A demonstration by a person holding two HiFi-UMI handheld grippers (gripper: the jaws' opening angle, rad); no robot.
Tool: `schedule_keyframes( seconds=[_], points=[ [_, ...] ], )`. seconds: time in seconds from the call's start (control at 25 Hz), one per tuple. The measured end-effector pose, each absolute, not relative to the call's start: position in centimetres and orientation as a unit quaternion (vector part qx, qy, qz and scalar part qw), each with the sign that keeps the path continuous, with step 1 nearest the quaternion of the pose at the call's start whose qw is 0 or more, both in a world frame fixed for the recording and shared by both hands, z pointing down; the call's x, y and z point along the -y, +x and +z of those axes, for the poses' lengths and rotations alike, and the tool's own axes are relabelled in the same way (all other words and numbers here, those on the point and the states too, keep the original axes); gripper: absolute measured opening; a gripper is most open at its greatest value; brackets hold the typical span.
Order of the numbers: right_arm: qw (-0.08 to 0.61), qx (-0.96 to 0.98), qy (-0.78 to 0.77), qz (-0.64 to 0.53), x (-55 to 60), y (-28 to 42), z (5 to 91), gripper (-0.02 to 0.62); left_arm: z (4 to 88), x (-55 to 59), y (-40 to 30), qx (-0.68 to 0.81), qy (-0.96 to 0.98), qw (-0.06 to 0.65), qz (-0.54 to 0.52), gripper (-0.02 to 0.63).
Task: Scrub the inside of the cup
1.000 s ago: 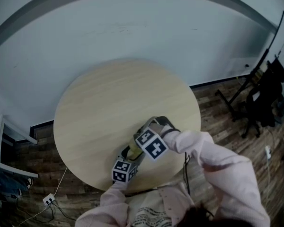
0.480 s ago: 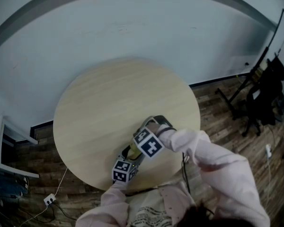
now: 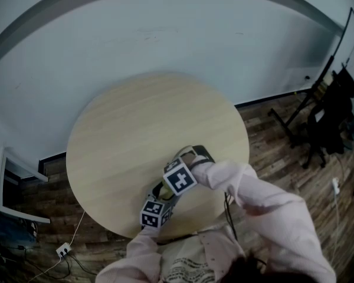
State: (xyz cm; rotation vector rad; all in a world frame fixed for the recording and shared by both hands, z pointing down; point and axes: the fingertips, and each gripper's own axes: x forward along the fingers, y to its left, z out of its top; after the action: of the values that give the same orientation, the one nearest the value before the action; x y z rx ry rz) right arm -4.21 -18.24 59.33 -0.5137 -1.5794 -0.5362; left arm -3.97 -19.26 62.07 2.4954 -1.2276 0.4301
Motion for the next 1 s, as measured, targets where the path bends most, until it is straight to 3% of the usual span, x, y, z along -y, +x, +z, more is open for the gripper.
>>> schedule_keyframes(
  seconds=[0.4, 1.0],
  points=[
    [0.670, 0.714, -0.184, -0.086, 17.7, -3.5, 59.6, 0.021, 62.0, 19.3, -3.8, 0.434, 0.873, 0.162, 0.153, 0.334],
    [0.641, 0.754, -0.123, 0.069, 18.1, -5.1, 60.4, 0.021, 62.2, 19.4, -3.7, 0.437, 0.871, 0.160, 0.156, 0.333]
  ],
)
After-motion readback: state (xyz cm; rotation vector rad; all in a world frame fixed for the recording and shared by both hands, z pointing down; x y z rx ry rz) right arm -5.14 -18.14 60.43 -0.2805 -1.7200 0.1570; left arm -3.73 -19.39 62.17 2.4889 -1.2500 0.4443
